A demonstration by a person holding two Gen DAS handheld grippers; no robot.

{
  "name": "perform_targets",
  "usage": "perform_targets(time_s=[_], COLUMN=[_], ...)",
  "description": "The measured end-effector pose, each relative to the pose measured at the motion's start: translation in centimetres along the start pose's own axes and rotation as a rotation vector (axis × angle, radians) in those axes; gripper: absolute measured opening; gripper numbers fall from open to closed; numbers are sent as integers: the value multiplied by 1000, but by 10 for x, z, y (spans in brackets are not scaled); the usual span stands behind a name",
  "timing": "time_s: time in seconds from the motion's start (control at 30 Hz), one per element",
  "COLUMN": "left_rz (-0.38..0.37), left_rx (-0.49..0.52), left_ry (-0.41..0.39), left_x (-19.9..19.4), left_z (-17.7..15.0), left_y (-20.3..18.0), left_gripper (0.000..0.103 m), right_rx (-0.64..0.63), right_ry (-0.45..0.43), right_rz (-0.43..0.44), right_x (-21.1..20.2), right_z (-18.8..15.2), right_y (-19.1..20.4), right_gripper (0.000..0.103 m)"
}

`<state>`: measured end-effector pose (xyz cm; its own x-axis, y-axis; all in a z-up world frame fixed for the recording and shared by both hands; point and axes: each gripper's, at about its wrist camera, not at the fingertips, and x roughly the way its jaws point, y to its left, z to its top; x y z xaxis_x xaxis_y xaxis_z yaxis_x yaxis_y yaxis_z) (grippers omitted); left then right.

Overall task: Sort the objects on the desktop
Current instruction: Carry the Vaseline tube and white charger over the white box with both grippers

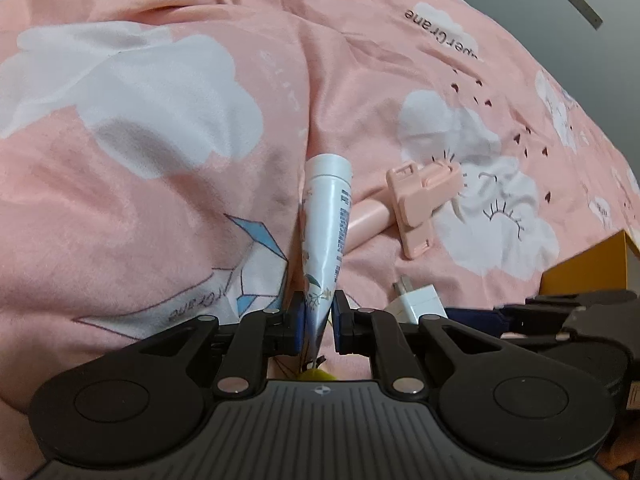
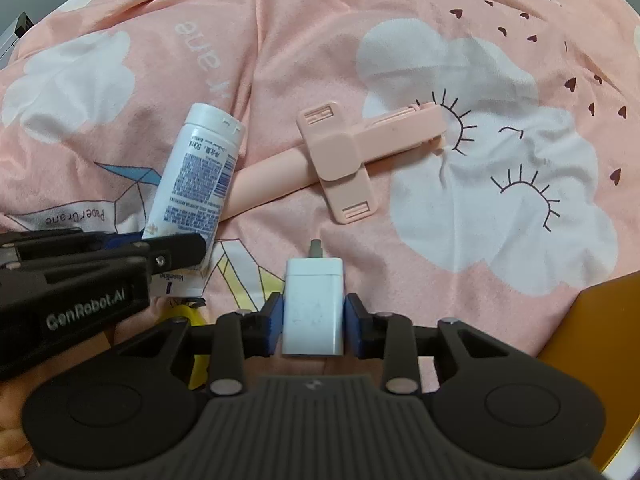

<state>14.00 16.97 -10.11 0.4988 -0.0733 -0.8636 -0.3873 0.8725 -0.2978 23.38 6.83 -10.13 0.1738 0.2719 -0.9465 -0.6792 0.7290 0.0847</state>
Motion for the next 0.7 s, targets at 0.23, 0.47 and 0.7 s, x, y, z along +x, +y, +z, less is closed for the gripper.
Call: perform_targets(time_s=[0.23,0.47,0.7], left_rz=[11,2,10], left_rx=[58,39,111], left_ry=[-75,-137,-236], left_x=[-19,-48,-84], left_z=[-5,-5,-9], left_y=[-7,-4,-15], left_gripper=[10,9,8], right_rx=[20,111,192], right_ry=[-49,-130,-236], right_rz=[12,113,196], right_x=[-13,-51,-104], right_z=[-9,-21,-47], right_y=[-3,-11,-14], right_gripper=[34,34,34])
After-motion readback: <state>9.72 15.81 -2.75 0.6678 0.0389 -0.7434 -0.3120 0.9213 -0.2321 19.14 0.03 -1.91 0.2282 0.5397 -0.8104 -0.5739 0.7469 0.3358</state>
